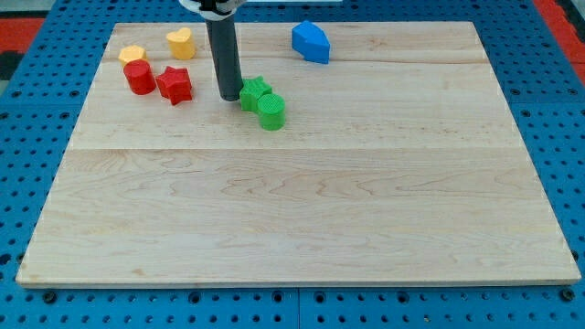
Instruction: Move the green blocks and the yellow heart to the group of blocks
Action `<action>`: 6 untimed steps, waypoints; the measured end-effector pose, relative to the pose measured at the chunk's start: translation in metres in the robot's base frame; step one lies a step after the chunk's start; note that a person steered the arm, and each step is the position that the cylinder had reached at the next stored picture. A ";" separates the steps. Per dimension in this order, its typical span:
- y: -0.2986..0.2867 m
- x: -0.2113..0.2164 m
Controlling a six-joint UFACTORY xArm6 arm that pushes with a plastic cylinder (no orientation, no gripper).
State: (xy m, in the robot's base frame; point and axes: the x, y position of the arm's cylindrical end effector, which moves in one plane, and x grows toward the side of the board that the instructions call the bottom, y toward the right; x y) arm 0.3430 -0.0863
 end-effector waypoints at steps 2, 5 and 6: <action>0.034 0.093; 0.046 0.032; 0.016 0.007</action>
State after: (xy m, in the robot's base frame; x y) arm 0.3501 -0.0702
